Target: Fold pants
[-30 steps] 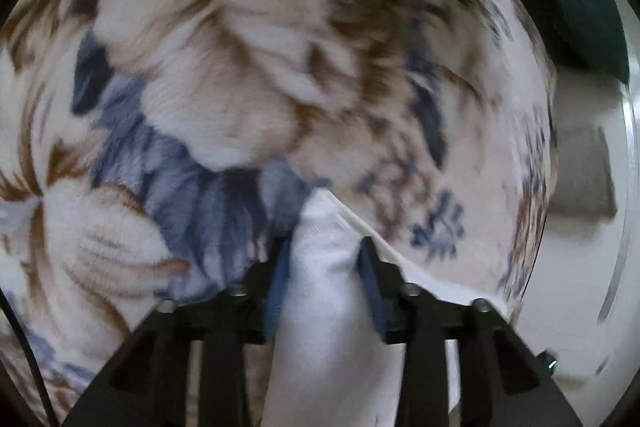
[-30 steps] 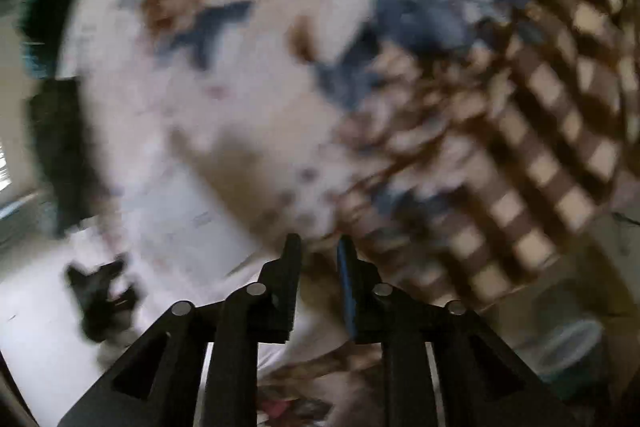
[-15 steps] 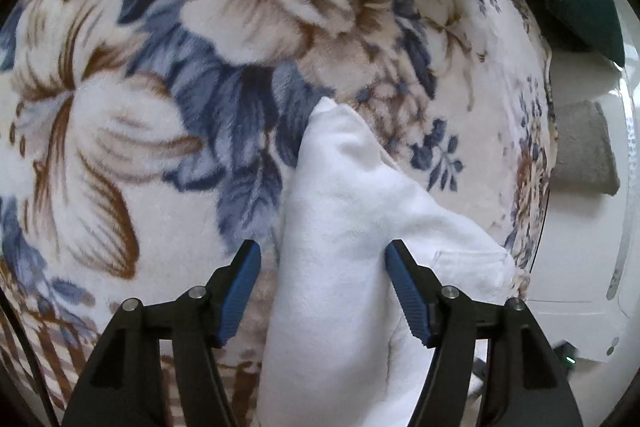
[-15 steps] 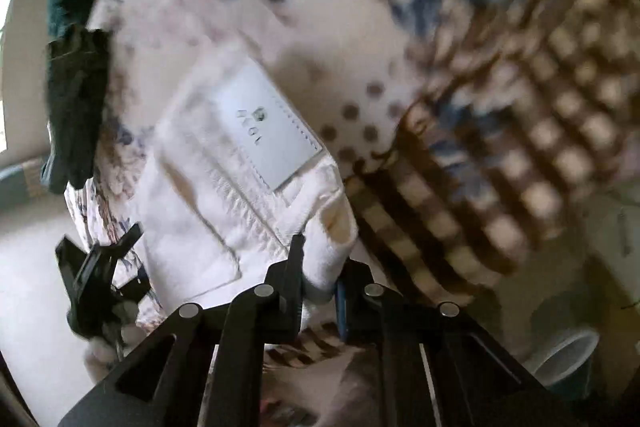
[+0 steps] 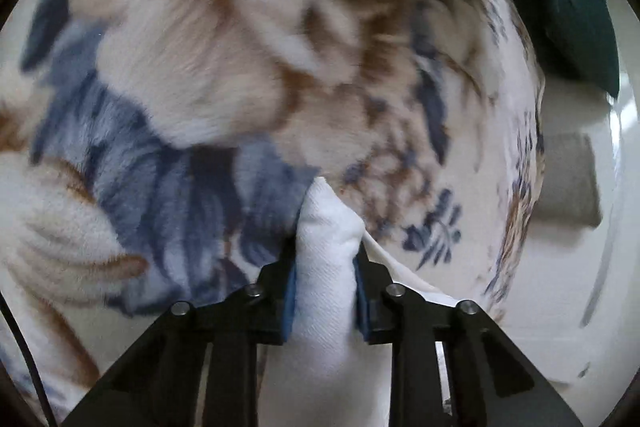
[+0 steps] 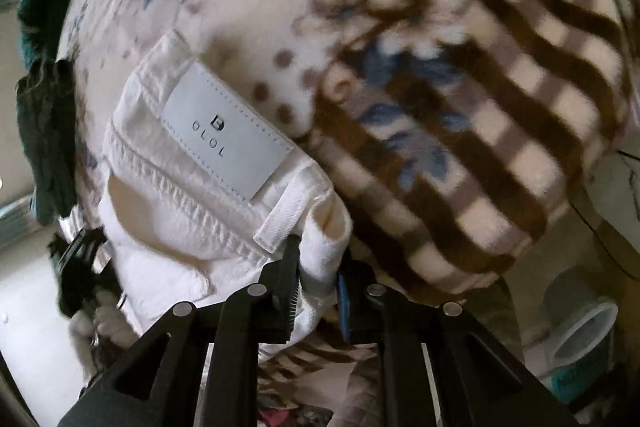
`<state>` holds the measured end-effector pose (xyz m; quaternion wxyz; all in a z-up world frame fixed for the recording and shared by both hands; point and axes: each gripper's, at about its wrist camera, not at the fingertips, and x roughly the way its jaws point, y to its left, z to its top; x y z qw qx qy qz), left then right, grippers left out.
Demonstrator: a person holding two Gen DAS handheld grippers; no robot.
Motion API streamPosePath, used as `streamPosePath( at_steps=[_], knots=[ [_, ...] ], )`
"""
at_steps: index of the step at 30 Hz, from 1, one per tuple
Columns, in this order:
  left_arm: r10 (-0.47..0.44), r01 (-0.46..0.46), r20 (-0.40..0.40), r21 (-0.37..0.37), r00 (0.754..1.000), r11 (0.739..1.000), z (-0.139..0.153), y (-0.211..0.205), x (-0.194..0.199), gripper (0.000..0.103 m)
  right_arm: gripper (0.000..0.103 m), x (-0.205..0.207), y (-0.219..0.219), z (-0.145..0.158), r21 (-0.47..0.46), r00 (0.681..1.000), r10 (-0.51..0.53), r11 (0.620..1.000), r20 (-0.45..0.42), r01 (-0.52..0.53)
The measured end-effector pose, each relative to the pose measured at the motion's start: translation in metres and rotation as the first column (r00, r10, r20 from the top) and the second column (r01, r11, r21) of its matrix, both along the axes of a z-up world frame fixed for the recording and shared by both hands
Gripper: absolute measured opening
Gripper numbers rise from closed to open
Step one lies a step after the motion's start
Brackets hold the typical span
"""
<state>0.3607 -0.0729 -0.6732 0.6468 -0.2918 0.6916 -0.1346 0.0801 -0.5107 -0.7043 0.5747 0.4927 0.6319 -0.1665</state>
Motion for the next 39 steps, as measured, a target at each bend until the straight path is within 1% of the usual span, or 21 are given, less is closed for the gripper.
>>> streamPosePath(
  at_steps=[2,3,4,5,6,7,8,10,14,15,18,21,24,25,27,30,31,33,34,36,39],
  knots=[
    [0.005,-0.006,-0.009,-0.035,1.000,0.999,0.004,0.004,0.000,0.028,0.026,-0.002,-0.005,0.001,0.037,1.000,-0.004,0.999,0.019,0.003],
    [-0.001,0.001,-0.011,-0.047,1.000,0.999,0.009,0.006,-0.001,0.033,0.035,-0.006,-0.008,0.000,0.085,0.998,-0.043,0.996,0.049,0.039],
    [-0.014,0.013,-0.015,-0.050,1.000,0.999,0.015,0.008,-0.004,0.043,0.044,-0.015,-0.014,0.001,0.132,0.993,-0.087,0.988,0.078,0.076],
    [-0.034,0.033,-0.007,-0.038,0.999,0.999,0.026,0.010,-0.010,0.052,0.061,-0.024,-0.021,0.004,0.152,0.989,-0.112,0.984,0.099,0.097],
    [-0.048,0.048,0.010,-0.032,0.999,0.998,0.035,0.012,-0.017,0.076,0.067,-0.029,-0.021,0.006,0.173,0.982,-0.131,0.979,0.138,0.106],
    [-0.056,0.057,0.027,-0.030,0.998,0.998,0.043,0.013,-0.024,0.091,0.068,-0.033,-0.021,0.005,0.184,0.981,-0.126,0.978,0.151,0.097],
    [-0.066,0.067,0.042,-0.028,0.997,0.997,0.049,0.014,-0.032,0.092,0.072,-0.036,-0.016,0.001,0.201,0.981,-0.115,0.976,0.158,0.083],
    [-0.077,0.079,0.045,-0.042,0.996,0.996,0.053,0.012,-0.049,0.092,0.074,-0.041,-0.005,-0.009,0.261,0.976,-0.120,0.963,0.182,0.070],
    [-0.079,0.078,-0.025,-0.070,0.997,0.995,0.032,0.008,-0.076,0.092,0.086,-0.033,0.012,-0.025,0.208,0.981,-0.070,0.978,0.180,0.031],
    [-0.073,0.070,-0.040,-0.078,0.997,0.994,0.027,0.007,-0.080,0.092,0.085,-0.032,0.013,-0.029,0.207,0.985,-0.063,0.978,0.163,0.029],
    [-0.043,0.037,-0.050,-0.102,0.998,0.994,0.020,0.011,-0.085,0.092,0.086,-0.029,0.023,-0.030,0.203,0.983,-0.074,0.978,0.168,0.039],
    [-0.045,0.039,-0.054,-0.108,0.998,0.993,0.018,0.010,-0.082,0.092,0.086,-0.025,0.037,-0.031,0.266,0.961,-0.141,0.961,0.237,0.075],
    [-0.065,0.059,-0.053,-0.108,0.997,0.992,0.017,0.008,-0.081,0.092,0.086,-0.029,0.042,-0.020,0.315,0.912,-0.188,0.947,0.364,0.069],
    [-0.069,0.063,-0.053,-0.108,0.996,0.992,0.017,0.007,-0.080,0.092,0.086,-0.028,0.045,-0.021,0.305,0.913,-0.174,0.950,0.369,0.058],
    [-0.080,0.074,-0.053,-0.110,0.995,0.991,0.014,0.002,-0.079,0.092,0.086,-0.023,0.051,-0.031,0.263,0.932,-0.131,0.964,0.337,0.041],
    [-0.080,0.076,-0.023,-0.129,0.997,0.989,0.015,0.000,-0.080,0.091,0.085,-0.017,0.053,-0.048,0.276,0.930,-0.186,0.956,0.317,0.097],
    [-0.075,0.075,0.007,-0.142,0.997,0.987,0.020,0.000,-0.080,0.067,0.083,-0.017,0.054,-0.048,0.265,0.928,-0.192,0.958,0.320,0.107],
    [-0.085,0.090,0.043,-0.148,0.995,0.985,0.028,-0.004,-0.081,0.049,0.057,-0.019,0.055,-0.038,0.221,0.927,-0.178,0.969,0.331,0.108],
    [-0.100,0.108,0.062,-0.133,0.993,0.985,0.033,-0.006,-0.082,0.037,0.052,-0.025,0.054,-0.030,0.211,0.924,-0.188,0.970,0.333,0.122],
    [-0.115,0.126,0.091,-0.130,0.989,0.983,0.043,-0.008,-0.084,0.031,0.046,-0.030,0.057,-0.016,0.183,0.918,-0.197,0.973,0.344,0.140],
    [-0.098,0.116,0.122,-0.143,0.988,0.983,0.063,-0.006,-0.087,0.025,0.043,-0.028,0.069,0.013,0.139,0.909,-0.191,0.979,0.371,0.149]
  ],
)
